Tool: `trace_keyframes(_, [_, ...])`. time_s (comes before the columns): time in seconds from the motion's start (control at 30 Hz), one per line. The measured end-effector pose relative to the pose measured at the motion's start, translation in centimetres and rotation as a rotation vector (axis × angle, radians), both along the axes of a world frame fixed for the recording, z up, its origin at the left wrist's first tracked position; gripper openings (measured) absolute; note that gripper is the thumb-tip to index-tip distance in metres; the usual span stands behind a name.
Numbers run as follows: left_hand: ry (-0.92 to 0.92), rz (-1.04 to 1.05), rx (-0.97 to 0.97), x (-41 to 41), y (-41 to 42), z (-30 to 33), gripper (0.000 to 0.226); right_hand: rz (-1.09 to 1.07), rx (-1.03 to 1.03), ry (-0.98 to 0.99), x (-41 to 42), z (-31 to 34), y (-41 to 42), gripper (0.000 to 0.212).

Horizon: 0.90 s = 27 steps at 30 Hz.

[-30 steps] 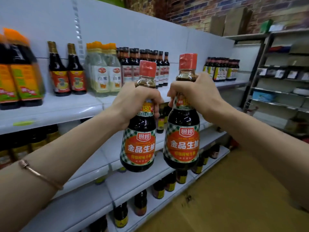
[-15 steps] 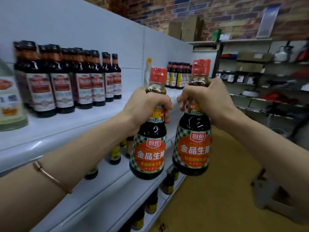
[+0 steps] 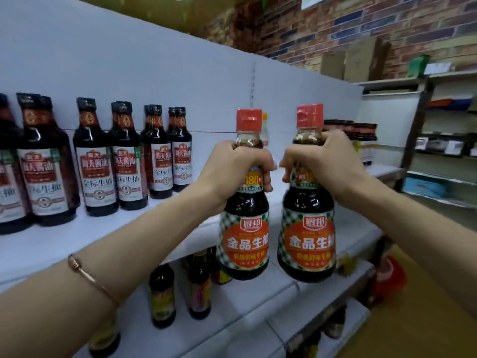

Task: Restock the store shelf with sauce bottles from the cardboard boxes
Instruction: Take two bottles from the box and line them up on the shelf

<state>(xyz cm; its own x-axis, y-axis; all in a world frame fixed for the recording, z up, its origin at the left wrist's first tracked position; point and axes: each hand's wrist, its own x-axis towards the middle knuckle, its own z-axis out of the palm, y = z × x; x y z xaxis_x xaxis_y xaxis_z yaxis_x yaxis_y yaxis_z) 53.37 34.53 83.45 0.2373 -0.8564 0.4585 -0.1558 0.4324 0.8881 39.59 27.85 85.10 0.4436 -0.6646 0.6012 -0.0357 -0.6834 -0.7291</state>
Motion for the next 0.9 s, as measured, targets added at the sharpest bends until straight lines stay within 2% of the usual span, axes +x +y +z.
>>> trace_keyframes(0.27, [0.054,0.238,-0.01,6.4,-7.6,0.3,0.015,0.196,0.026,-0.007,7.3,0.2,-10.1,0.011])
trace_keyframes(0.57, [0.03,0.355,-0.08,12.9,-14.6,-0.1,0.013,0.329,0.021,-0.071,14.8,-0.2,-19.1,0.016])
trace_keyframes(0.73, [-0.028,0.442,-0.02,15.2,-18.2,-1.3,0.017,0.373,0.056,-0.022,17.8,-1.4,-23.7,0.005])
trace_keyframes(0.9, [0.01,0.545,-0.007,17.3,-21.7,-2.0,0.018,0.425,0.037,0.0,20.6,-1.8,-28.0,0.007])
